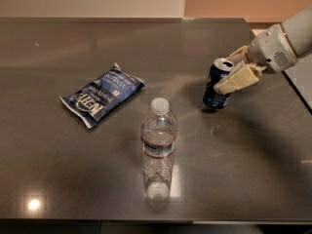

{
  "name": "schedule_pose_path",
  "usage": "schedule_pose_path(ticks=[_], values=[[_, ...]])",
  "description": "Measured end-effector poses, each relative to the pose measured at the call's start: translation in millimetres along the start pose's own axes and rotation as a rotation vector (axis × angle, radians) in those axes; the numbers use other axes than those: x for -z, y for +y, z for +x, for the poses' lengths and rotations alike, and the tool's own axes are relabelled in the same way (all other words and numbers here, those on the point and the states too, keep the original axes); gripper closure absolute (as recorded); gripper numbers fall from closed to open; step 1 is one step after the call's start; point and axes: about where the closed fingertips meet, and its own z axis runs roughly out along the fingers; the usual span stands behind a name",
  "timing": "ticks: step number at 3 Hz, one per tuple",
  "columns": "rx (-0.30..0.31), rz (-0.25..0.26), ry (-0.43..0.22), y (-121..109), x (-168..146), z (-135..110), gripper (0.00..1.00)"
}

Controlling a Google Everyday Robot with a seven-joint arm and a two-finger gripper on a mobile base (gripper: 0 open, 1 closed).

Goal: Move pepsi can near water bottle

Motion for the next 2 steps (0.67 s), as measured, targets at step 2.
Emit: schedule_pose_path(ticks=[2], values=[[0.069, -0.147, -0.028, 87.0, -13.0, -14.3, 1.00]])
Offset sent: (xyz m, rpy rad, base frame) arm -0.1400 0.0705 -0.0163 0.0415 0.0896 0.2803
